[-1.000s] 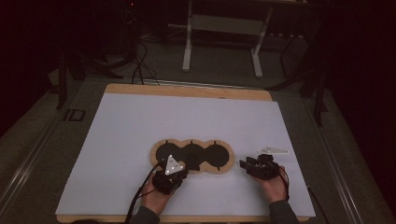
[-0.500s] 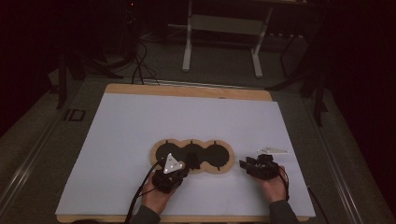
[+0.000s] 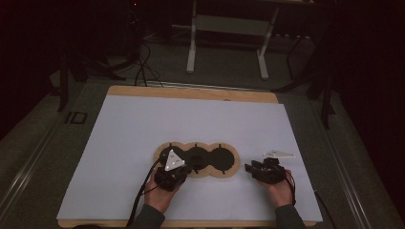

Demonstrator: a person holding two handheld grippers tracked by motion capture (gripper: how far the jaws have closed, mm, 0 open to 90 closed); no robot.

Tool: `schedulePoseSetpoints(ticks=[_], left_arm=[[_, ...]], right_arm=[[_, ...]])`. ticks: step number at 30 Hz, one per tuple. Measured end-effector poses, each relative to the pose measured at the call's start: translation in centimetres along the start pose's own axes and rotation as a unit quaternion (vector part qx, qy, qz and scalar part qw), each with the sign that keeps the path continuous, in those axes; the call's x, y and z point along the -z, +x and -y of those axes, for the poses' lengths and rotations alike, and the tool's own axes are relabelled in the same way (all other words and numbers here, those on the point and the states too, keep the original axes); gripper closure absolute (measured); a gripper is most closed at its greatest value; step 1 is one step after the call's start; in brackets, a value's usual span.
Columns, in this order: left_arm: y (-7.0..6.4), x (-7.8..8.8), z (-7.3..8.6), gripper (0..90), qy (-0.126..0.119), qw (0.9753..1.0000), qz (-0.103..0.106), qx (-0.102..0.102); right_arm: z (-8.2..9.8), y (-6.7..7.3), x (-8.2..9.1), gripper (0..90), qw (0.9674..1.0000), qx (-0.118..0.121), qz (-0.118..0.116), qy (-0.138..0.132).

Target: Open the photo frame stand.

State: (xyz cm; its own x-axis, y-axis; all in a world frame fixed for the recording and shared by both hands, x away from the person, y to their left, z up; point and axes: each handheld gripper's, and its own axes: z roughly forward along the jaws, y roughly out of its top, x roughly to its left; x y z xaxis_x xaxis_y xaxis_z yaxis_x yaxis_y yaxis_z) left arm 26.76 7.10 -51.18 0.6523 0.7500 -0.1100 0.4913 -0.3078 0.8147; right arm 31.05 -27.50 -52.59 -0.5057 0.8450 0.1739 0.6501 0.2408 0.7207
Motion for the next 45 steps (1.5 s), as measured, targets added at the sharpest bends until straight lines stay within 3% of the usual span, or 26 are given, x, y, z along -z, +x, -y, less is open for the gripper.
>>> schedulePoseSetpoints(ticks=[5, 9, 14, 22, 32, 36, 42, 45], left_arm=[[-0.1, -0.3, 0.2, 86.8, 0.004, 1.0000, -0.003, -0.004], [-0.2, -0.3, 0.2, 76.5, 0.007, 0.9998, -0.013, -0.013], [-0.3, -0.4, 0.2, 58.7, 0.008, 0.9989, -0.040, -0.021], [-0.4, -0.9, -0.2, 40.3, 0.005, 0.9973, -0.061, -0.040], [-0.9, -2.1, -1.1, 40.5, 0.010, 0.9955, -0.057, -0.075], [-1.3, -2.8, -1.5, 42.6, 0.018, 0.9929, -0.061, -0.100], [-1.5, -3.2, -2.0, 45.3, 0.014, 0.9911, -0.064, -0.116], [-1.5, -3.3, -2.0, 47.4, 0.022, 0.9888, -0.069, -0.131]], right_arm=[[0.0, 0.0, 0.0, 59.9, 1.0000, 0.000, 0.000, 0.001], [0.0, 0.0, 0.0, 59.8, 1.0000, 0.001, 0.000, 0.001], [0.0, 0.0, 0.0, 59.8, 1.0000, 0.001, 0.000, 0.001], [0.0, 0.0, 0.0, 59.8, 1.0000, 0.001, 0.000, 0.001], [0.0, 0.0, 0.0, 59.8, 1.0000, 0.001, -0.001, 0.002], [0.0, 0.0, 0.0, 59.7, 1.0000, 0.001, -0.001, 0.002], [0.0, 0.0, 0.0, 59.7, 1.0000, 0.001, -0.002, 0.002], [0.0, 0.0, 0.0, 59.7, 1.0000, 0.001, -0.002, 0.002]])
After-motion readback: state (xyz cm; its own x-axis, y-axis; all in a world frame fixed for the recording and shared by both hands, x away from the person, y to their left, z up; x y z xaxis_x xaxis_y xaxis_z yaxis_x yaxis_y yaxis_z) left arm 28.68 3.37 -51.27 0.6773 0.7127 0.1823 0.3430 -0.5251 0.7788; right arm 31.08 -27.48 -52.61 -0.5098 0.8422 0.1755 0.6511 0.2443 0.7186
